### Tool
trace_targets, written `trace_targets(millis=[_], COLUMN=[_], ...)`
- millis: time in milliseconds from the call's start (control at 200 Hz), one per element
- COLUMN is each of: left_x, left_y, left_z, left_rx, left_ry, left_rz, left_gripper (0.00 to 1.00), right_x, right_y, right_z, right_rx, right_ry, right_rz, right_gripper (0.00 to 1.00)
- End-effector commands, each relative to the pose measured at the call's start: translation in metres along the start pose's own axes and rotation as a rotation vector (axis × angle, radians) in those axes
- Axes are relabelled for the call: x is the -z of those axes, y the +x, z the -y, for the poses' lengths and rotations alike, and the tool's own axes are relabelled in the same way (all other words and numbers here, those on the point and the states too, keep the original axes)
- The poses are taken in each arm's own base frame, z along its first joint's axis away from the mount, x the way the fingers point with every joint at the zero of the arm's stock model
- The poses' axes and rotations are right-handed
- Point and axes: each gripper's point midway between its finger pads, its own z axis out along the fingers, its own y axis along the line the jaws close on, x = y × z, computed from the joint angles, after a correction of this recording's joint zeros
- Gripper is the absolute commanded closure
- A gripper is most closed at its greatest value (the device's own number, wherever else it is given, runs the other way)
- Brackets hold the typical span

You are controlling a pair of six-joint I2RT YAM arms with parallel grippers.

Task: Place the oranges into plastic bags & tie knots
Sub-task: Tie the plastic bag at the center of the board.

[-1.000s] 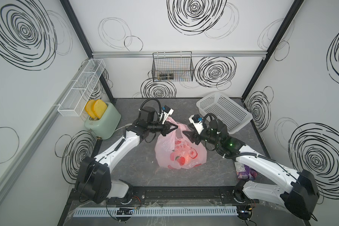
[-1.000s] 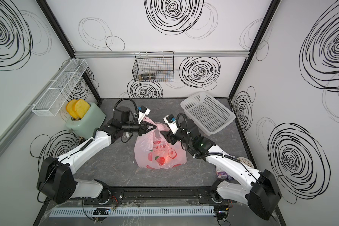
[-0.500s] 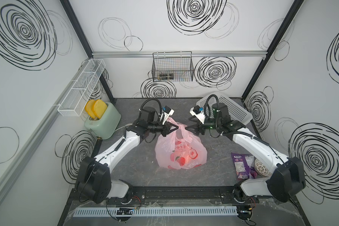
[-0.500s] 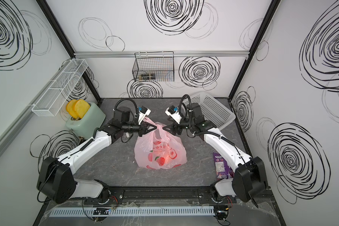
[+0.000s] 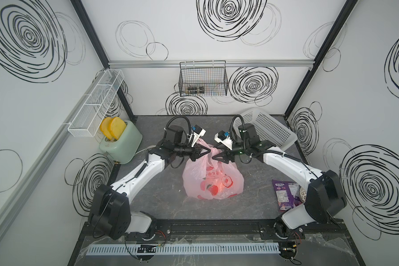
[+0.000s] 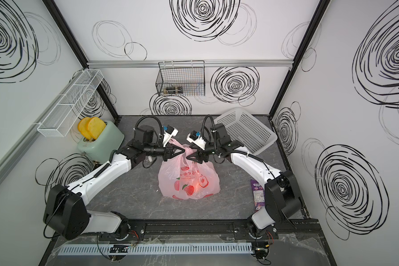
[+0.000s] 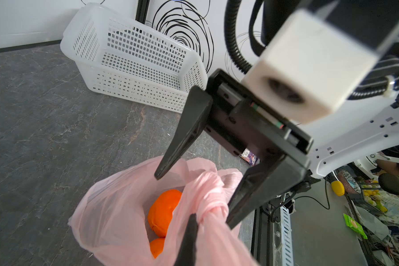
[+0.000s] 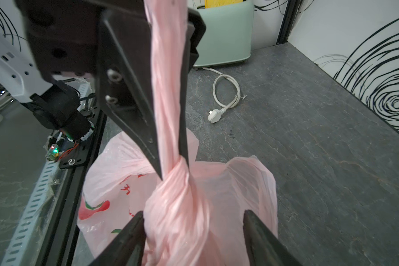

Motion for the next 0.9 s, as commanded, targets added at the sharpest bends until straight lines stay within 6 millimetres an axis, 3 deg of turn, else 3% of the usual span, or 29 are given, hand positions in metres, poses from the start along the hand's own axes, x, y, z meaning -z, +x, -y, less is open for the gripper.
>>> trace_targets(millis=[0,95,270,445,610,895], left_x=[0.003,0.003,0.002,0.002,-0.001,0.000], left_y=[-0.013,-0.013,-0.013,-0.013,-0.012,-0.012], left_z=[0.013,0.014,0.014,0.016,0.018,0.025], left_rx=[-0.064,-0.064,-0.064,-0.066,-0.065,-0.064], left_ry=[0.037,0.038,0.042,0.050,0.060,0.090], left_rz=[0.021,0.018,0.015,0.012,0.005,0.003], left_gripper=[0.99,0.98,0.98,0.98,0.98,0.98], right_x=[-0.004,-0.004,0.005,0.012,0.005,0.000], right_y=[-0.009,-0.011,-0.023,-0.025,-0.035,-0.047], right_z=[0.009,0.015,0.021,0.033,0.027,0.013], right_rx=[0.089,0.111,0.153,0.207,0.258,0.348], right_ry=[0.054,0.088,0.149,0.254,0.275,0.281], right_rz=[-0.001,-0.007,0.010,0.000,0.035,0.138], right_gripper=[0.37,0.42,0.41,0.56,0.65,0.68])
